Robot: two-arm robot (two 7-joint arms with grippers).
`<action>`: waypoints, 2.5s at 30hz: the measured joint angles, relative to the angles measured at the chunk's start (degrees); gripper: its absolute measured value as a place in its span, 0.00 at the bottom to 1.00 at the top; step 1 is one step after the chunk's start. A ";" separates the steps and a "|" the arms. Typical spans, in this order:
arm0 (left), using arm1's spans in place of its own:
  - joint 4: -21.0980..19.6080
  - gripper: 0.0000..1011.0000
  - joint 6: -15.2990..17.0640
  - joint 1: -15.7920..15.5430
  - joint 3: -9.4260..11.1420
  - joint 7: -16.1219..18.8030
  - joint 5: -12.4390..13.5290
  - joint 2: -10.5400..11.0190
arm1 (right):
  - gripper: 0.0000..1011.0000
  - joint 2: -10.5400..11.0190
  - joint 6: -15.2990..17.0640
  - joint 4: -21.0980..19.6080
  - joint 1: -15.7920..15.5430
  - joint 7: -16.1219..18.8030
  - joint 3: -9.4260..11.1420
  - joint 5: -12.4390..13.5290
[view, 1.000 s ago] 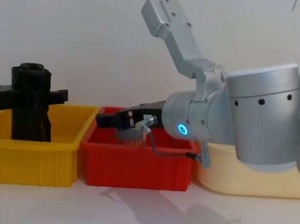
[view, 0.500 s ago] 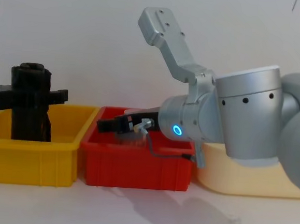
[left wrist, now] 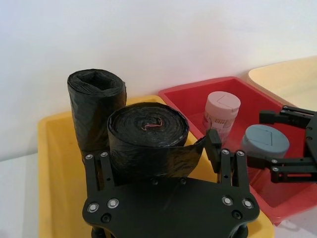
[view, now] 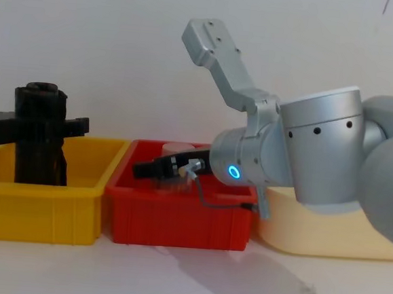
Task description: Pick up the garbage bag with the one hand and transfer it to the other hand.
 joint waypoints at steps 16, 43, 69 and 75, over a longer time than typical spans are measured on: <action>0.00 0.99 0.00 0.00 0.00 0.00 0.00 0.00 | 0.88 0.24 1.89 1.36 0.89 1.92 -0.10 -0.42; 0.00 0.54 0.00 0.00 0.00 0.00 0.00 0.00 | 0.66 0.33 2.45 1.74 1.18 2.61 -0.14 -0.55; 0.01 0.44 0.00 0.00 0.00 0.00 0.00 0.00 | 0.66 0.33 2.58 1.81 1.19 2.68 -0.14 -0.56; 0.00 0.44 0.00 0.00 0.01 0.01 0.00 0.01 | 0.66 0.35 2.50 1.60 1.06 2.71 -0.06 -0.56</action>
